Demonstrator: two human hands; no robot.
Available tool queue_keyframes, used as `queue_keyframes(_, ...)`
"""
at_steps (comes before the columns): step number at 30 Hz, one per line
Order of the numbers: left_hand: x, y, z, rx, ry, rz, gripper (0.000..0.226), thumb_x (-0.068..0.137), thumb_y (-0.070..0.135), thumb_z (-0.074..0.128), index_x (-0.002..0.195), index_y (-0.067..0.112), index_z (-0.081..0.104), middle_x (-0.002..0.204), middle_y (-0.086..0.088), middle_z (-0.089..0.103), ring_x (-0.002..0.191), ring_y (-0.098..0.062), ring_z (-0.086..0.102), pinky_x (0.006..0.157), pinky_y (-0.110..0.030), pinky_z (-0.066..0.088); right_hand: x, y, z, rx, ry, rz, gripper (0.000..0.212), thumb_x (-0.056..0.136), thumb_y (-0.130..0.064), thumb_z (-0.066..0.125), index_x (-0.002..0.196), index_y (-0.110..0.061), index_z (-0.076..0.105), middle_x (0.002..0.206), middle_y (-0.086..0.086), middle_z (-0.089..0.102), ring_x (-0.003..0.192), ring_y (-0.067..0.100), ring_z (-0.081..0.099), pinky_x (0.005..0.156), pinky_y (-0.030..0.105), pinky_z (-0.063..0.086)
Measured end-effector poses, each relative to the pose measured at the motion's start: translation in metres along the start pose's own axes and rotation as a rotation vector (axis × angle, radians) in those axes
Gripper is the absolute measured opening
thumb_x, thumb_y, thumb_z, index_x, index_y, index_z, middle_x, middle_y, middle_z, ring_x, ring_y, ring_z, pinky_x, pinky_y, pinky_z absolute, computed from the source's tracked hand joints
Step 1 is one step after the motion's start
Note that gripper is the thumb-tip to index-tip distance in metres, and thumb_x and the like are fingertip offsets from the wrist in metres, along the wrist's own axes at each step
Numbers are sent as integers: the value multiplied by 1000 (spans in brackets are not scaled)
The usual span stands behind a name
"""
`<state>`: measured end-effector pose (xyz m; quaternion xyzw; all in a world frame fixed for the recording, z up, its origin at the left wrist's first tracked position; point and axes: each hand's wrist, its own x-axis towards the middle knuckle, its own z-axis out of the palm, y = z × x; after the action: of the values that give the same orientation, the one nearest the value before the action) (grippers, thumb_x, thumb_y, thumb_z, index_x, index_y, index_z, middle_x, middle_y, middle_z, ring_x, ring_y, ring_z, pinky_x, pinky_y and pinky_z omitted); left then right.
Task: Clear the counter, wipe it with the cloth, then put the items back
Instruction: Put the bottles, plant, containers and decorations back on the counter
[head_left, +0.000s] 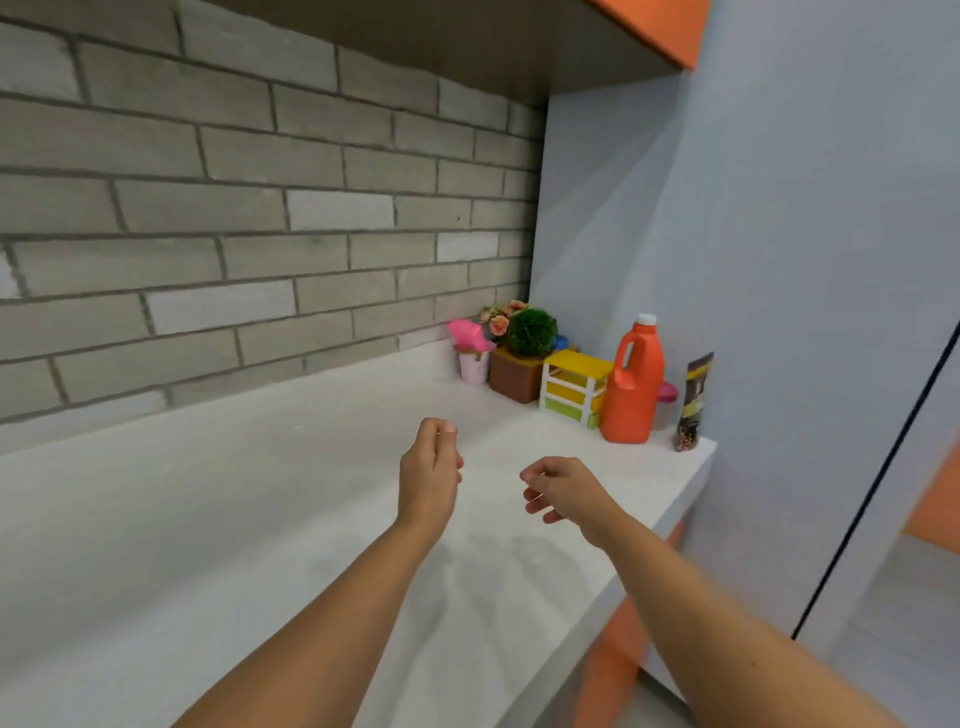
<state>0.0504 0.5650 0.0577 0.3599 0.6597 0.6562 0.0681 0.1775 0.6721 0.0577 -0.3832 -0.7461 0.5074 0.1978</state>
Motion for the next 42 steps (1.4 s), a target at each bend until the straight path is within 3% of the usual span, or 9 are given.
queue_keyframes(10,44,-6,96,11,-97,-13,26,100,22,34,92,3,51,58,-9,48,57,-17,45,59,-28,39,54,38,-74,28,192,53,14,91,-8,48,87,-12,61,76,4,59,65,15,55,55,23,42)
queue_keyframes(17,93,-24,164,-28,-227,-45,25,100,25,34,84,14,49,64,-6,51,62,-17,48,62,-29,42,105,68,-109,43,365,134,27,90,-13,56,116,-9,56,77,1,52,66,14,48,55,22,38)
queue_keyframes(19,104,-30,184,-46,-268,-71,25,100,26,34,90,12,51,69,-6,52,66,-17,49,63,-27,42,118,77,-118,30,403,149,35,89,-16,58,123,-10,52,86,3,53,74,16,51,59,23,39)
queue_keyframes(22,116,-39,211,-37,-321,-99,24,100,28,35,91,13,52,76,-5,53,69,-16,50,62,-24,41,140,88,-128,-46,449,149,53,88,-18,61,136,-11,40,121,11,47,106,25,51,83,30,44)
queue_keyframes(30,162,-42,288,-3,-308,-43,15,98,25,43,92,16,54,86,1,57,85,-17,55,78,-32,46,209,96,-151,-160,592,-83,99,80,-26,71,150,-14,2,148,15,20,135,30,29,109,38,32)
queue_keyframes(34,186,-36,322,20,-265,-8,26,98,27,43,116,11,54,117,-2,55,100,-11,52,83,-20,37,234,99,-162,-149,624,-219,101,81,-31,70,149,-11,-3,157,12,6,144,25,11,115,33,17)
queue_keyframes(37,199,-38,341,-8,-269,-45,40,98,29,41,135,12,46,136,0,48,120,-12,48,99,-25,38,247,104,-168,-95,622,-262,101,81,-35,69,150,-12,-1,157,10,11,144,22,13,113,27,16)
queue_keyframes(39,204,-41,350,-29,-281,-76,43,99,32,41,138,15,44,141,-1,47,129,-14,44,109,-32,35,252,108,-169,-55,621,-290,96,83,-35,67,150,-14,1,156,7,13,143,19,15,109,21,15)
queue_keyframes(42,206,-42,360,-77,-279,-49,36,99,26,40,133,18,50,131,0,57,121,-12,51,106,-33,39,258,114,-172,-24,639,-324,85,87,-34,62,150,-15,8,155,5,19,141,16,20,103,15,16)
